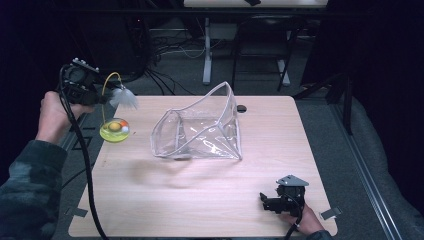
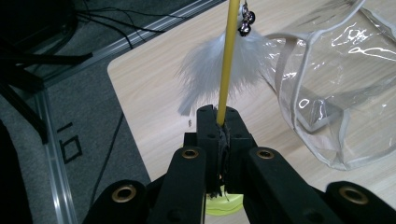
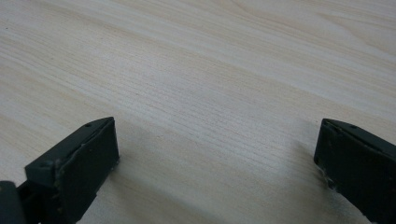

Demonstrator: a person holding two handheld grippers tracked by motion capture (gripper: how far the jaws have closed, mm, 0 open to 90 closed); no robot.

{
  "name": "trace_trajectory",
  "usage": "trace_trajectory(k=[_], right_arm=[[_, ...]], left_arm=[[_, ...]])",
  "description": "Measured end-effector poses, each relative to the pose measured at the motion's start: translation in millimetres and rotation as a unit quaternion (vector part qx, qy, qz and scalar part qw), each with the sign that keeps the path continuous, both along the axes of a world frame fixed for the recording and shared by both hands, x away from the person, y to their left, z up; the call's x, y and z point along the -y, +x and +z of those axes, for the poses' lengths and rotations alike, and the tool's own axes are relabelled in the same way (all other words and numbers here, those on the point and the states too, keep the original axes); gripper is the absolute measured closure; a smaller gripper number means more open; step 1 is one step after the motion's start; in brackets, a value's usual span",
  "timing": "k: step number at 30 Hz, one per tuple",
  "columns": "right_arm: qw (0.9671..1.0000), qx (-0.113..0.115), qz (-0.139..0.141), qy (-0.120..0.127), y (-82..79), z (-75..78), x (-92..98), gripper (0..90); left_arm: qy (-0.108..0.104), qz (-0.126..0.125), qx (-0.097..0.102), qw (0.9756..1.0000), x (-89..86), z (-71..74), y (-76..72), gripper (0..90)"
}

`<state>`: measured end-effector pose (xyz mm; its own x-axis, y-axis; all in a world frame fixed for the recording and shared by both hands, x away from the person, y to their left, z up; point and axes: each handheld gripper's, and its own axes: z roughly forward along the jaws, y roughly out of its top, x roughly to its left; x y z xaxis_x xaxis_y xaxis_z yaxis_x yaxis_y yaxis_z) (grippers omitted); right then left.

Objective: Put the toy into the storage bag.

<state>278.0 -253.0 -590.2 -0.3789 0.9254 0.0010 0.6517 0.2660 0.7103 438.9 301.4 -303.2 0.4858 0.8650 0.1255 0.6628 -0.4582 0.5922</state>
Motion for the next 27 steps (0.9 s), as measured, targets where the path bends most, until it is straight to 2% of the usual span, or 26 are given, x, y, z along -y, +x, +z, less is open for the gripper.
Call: trace_trajectory(k=[13,27], right_arm=[[1.0,0.0,-0.001,0.001,-0.4,0.0,0.0,0.0],[1.0,-0.001,-0.001,0.001,-0.5,0.0,0.0,0.0]], left_arm=[[-0.003,0.002,0.014,0.9999,4.1,16.9,4.0,88.3],[0.004,-0.014,0.027,0.9995,24.8,41.2,6.5,88.4]])
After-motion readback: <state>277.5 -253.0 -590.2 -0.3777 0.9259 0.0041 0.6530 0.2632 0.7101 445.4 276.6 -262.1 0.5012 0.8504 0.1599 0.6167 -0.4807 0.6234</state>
